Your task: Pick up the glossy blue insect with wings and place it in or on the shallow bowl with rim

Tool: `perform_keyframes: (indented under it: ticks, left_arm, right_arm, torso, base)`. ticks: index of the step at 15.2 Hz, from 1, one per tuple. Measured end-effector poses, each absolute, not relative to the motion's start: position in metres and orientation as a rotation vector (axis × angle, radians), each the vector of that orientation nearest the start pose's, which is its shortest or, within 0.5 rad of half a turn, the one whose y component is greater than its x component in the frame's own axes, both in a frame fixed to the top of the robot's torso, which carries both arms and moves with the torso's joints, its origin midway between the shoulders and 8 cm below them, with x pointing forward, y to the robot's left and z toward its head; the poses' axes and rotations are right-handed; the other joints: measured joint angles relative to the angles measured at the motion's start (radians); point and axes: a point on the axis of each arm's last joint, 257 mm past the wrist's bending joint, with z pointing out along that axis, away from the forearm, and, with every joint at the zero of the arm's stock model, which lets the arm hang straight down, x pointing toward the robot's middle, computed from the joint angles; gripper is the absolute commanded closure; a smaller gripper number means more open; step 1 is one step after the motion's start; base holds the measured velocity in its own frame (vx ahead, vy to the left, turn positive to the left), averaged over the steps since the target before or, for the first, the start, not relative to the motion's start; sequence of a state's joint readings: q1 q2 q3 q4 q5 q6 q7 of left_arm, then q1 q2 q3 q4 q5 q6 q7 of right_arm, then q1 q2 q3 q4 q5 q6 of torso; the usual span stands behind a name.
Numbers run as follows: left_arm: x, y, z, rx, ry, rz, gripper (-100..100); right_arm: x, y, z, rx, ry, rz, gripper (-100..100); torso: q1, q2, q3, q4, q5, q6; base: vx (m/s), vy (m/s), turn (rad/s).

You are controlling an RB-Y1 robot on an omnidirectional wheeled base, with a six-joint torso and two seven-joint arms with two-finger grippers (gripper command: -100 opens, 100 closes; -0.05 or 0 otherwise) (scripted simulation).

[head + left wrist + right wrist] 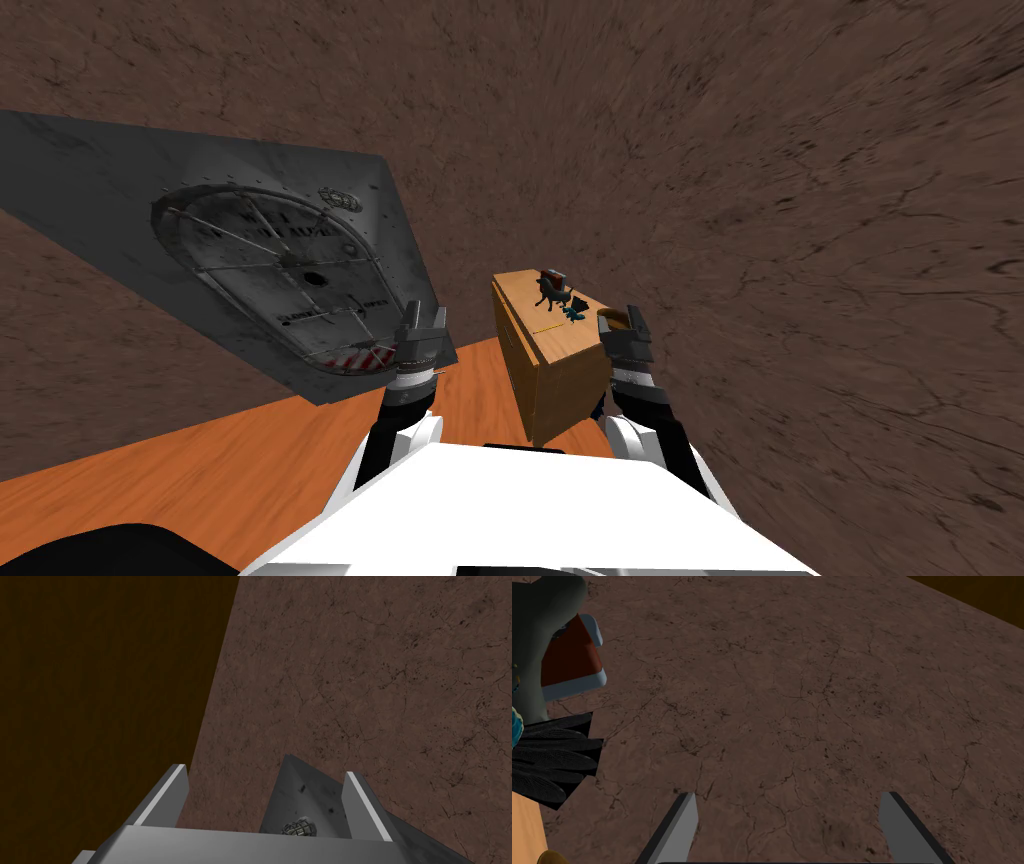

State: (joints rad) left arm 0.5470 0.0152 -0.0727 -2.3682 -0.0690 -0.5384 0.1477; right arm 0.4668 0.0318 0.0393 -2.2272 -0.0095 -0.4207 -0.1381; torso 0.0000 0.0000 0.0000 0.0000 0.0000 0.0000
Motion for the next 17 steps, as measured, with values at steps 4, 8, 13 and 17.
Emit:
perform_keyframes:
  ticks: [4,8,13,17]
  left_arm:
    - [0.320,0.246,0.054,-0.600,0.574,-1.475,0]
    - [0.320,0.246,0.054,-0.600,0.574,-1.475,0]
    - [0.320,0.246,0.054,-0.600,0.574,-1.475,0]
    - [0.320,0.246,0.054,-0.601,0.574,-1.475,0]
  right_arm:
    - [0.372,-0.266,-0.005,0.765,0.685,1.429,-100]
    - [0.375,-0.264,-0.006,0.671,0.774,1.354,-100]
    - [0.381,-0.270,-0.003,0.498,0.884,1.170,-100]
    - [0.386,-0.278,0.000,0.363,0.940,1.003,-100]
  torso:
    - [0.001,0.003,0.001,0.001,0.000,0.000]
    - [0.003,0.003,0.002,0.001,0.001,0.000]
    - [0.008,0.003,0.002,0.001,0.002,0.000]
    - [0.010,0.002,0.001,0.001,0.002,0.000]
  base:
    - [-0.038,0.017,-0.006]
    - [-0.048,0.051,-0.006]
    - [-0.047,0.119,-0.007]
    - [-0.035,0.125,-0.002]
